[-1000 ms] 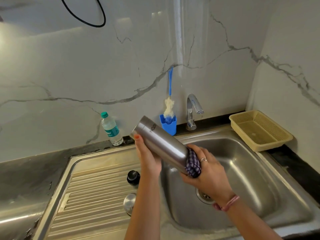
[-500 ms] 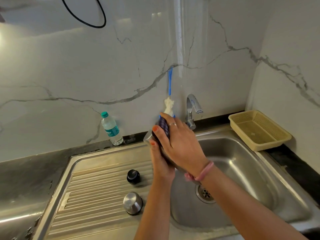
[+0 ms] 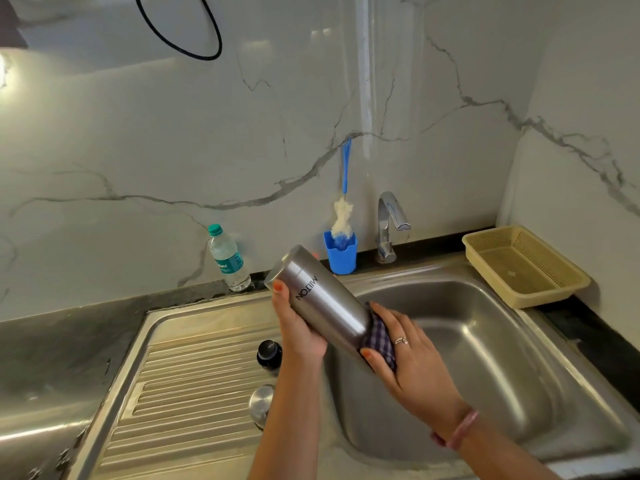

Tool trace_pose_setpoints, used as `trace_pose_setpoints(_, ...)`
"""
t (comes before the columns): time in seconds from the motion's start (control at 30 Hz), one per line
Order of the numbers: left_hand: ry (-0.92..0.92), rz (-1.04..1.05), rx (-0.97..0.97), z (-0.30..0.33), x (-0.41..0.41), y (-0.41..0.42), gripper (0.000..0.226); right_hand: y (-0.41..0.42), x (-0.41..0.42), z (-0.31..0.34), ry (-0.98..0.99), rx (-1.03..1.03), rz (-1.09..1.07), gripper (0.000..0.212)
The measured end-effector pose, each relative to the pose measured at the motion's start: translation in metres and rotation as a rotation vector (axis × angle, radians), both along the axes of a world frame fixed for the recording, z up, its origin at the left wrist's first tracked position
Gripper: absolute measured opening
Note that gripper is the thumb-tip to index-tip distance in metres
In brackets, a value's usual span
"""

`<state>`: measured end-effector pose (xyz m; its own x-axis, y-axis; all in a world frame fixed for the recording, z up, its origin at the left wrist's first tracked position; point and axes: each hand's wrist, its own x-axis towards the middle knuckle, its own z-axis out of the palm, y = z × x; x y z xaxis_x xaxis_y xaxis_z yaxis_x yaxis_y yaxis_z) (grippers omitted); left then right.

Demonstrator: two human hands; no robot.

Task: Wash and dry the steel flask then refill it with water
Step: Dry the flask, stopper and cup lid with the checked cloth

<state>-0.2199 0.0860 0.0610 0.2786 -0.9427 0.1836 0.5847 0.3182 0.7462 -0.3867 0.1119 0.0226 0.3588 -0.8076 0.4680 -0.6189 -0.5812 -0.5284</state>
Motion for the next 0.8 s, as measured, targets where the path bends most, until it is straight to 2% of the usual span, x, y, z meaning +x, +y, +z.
trace_pose_setpoints(0.1, -0.027, -0.056, -0.009, -0.002, -0.011, 0.001, 0.072, -0.005, 0.019, 0.026, -0.043, -0.039, -0.02, 0.067)
trace_pose_setpoints(0.2, -0.074, -0.111, 0.027, -0.006, -0.026, 0.003, 0.084, -0.02, 0.039, 0.071, -0.139, 0.006, 0.019, 0.074)
trace_pose_setpoints(0.3, -0.144, -0.101, -0.01, -0.004, -0.029, 0.001, 0.076, -0.033, 0.047, 0.095, -0.213, -0.01, 0.029, 0.069)
trace_pose_setpoints(0.4, -0.118, -0.062, 0.014, 0.003, -0.022, -0.004, 0.084, -0.034, 0.041, 0.08, -0.24, -0.002, 0.114, 0.066)
trace_pose_setpoints(0.5, -0.083, -0.037, -0.026, 0.003, -0.01, -0.01, 0.072, -0.027, 0.02, 0.038, -0.205, 0.022, 0.143, 0.066)
trace_pose_setpoints(0.6, -0.057, -0.016, -0.049, 0.004, 0.001, -0.012, 0.071, -0.019, -0.001, 0.0, -0.155, 0.129, 0.134, 0.066)
trace_pose_setpoints(0.7, -0.011, -0.012, -0.049, 0.004, 0.001, -0.012, 0.073, -0.017, -0.007, -0.006, -0.144, 0.173, 0.13, 0.076)
trace_pose_setpoints(0.8, 0.027, 0.055, -0.106, 0.004, -0.003, -0.01, 0.063, -0.02, -0.008, -0.001, -0.11, 0.177, 0.095, 0.086)
